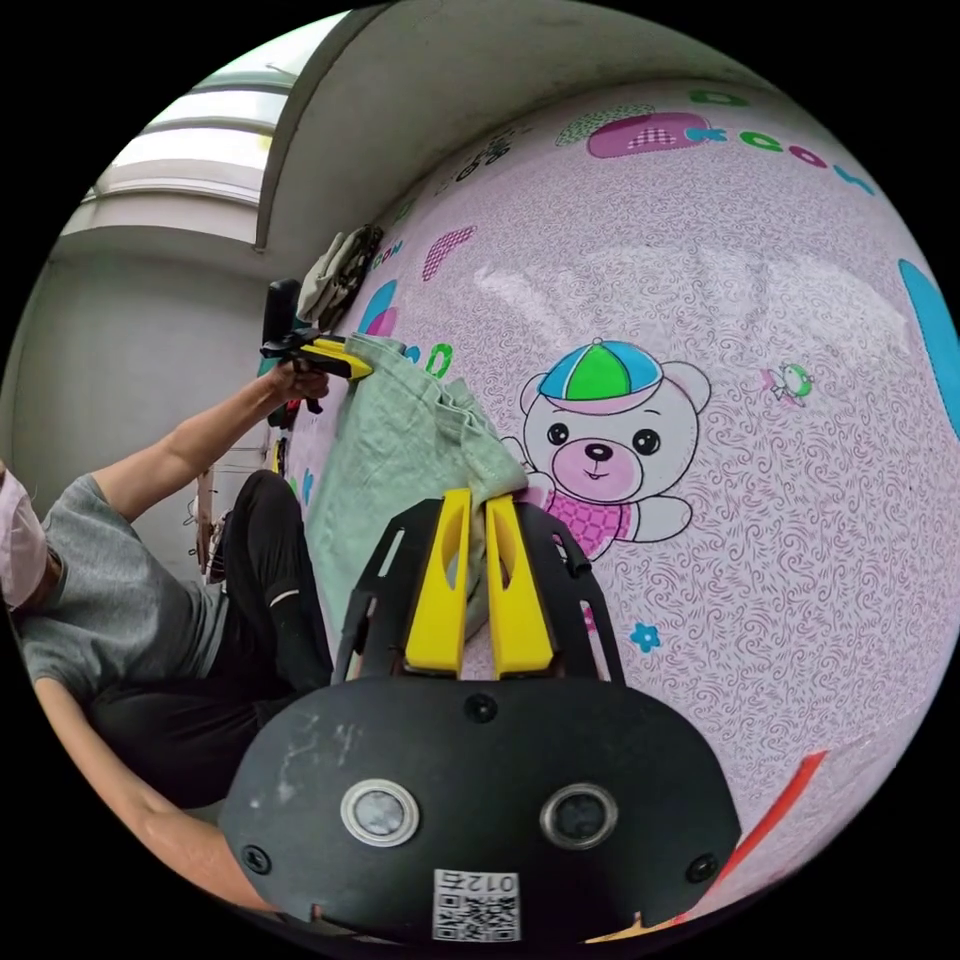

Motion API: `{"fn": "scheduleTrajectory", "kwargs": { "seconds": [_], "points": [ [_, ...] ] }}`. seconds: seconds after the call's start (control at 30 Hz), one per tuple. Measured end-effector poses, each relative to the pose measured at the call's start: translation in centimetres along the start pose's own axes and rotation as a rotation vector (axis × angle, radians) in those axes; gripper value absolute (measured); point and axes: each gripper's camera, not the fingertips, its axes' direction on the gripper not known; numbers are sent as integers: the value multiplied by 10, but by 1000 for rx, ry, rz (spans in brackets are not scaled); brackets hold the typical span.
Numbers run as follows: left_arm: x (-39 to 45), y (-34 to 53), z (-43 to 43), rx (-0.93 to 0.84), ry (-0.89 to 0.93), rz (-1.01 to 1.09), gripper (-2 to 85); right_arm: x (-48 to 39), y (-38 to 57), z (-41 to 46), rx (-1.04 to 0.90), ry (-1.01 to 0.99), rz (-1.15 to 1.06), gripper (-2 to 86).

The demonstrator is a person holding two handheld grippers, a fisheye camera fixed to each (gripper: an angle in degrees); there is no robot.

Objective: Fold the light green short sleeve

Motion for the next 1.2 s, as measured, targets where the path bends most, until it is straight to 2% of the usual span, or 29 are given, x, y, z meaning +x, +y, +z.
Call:
{"fn": "scheduleTrajectory", "kwargs": {
  "seconds": [0.27, 0.53, 0.83, 1.2],
  "points": [
    [46, 89, 17, 71, 22, 67, 33, -76, 46, -53, 132, 11, -38, -8],
    [130, 219, 25, 186, -50, 173, 29, -221, 107, -115, 246, 60, -174, -9],
    [220, 421, 27, 428, -189, 254, 21, -410, 155, -164, 358, 109, -354, -9],
    [297, 700, 16, 682, -420, 223, 19, -668, 125, -194, 372, 182, -590, -8]
  ]
}}
